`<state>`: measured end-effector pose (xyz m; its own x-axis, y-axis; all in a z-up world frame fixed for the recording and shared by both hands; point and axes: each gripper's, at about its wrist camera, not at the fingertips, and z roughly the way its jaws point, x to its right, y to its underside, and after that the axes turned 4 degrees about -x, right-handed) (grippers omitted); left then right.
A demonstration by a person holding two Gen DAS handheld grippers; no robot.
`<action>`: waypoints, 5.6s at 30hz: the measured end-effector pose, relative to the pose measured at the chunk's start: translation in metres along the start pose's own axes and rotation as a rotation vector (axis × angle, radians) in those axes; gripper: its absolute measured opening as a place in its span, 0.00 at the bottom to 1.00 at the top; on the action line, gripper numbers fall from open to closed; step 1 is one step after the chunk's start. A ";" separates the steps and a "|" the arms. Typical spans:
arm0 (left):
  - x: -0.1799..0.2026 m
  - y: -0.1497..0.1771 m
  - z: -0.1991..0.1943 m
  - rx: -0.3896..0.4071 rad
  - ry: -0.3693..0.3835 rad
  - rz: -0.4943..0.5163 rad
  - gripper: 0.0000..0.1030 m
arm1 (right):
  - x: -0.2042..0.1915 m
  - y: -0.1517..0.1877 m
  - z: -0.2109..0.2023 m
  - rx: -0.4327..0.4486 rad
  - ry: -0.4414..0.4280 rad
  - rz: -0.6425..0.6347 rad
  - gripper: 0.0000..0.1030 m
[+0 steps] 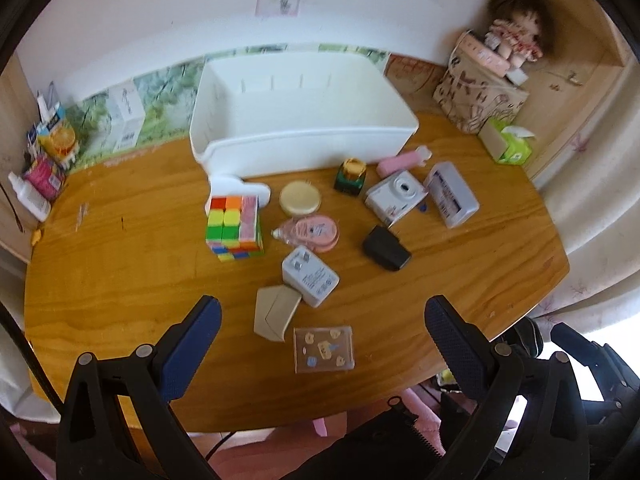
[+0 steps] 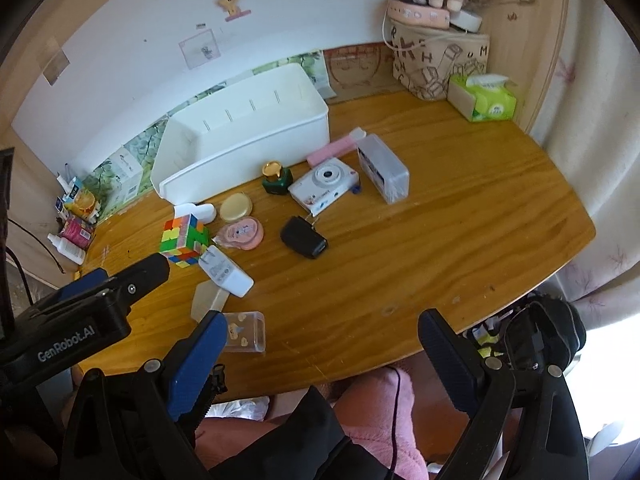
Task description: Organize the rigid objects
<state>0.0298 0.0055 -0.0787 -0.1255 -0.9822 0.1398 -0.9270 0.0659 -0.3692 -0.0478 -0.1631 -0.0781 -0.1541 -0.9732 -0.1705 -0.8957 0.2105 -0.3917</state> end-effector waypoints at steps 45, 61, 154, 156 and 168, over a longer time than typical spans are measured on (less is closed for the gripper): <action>-0.053 0.019 0.123 -0.375 -0.049 -1.078 0.92 | 0.099 -0.179 0.129 -0.394 -0.167 -0.176 0.66; -0.057 0.049 0.115 -0.312 -0.018 -1.177 0.83 | 0.096 -0.192 0.180 -0.536 -0.200 -0.156 0.52; -0.073 -0.142 0.018 0.421 -0.031 -0.334 0.14 | -0.057 -0.240 0.092 0.411 -0.216 -0.573 0.34; -0.078 -0.152 0.026 0.416 -0.007 -0.311 0.14 | -0.060 -0.243 0.102 0.402 -0.200 -0.555 0.34; -0.085 -0.182 0.048 0.427 0.034 -0.165 0.29 | -0.071 -0.249 0.130 0.389 -0.123 -0.414 0.35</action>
<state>0.2259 0.0687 -0.0679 -0.0066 -0.9665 0.2565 -0.7077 -0.1766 -0.6840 0.2402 -0.1342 -0.0856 0.2468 -0.9687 -0.0271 -0.6480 -0.1442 -0.7478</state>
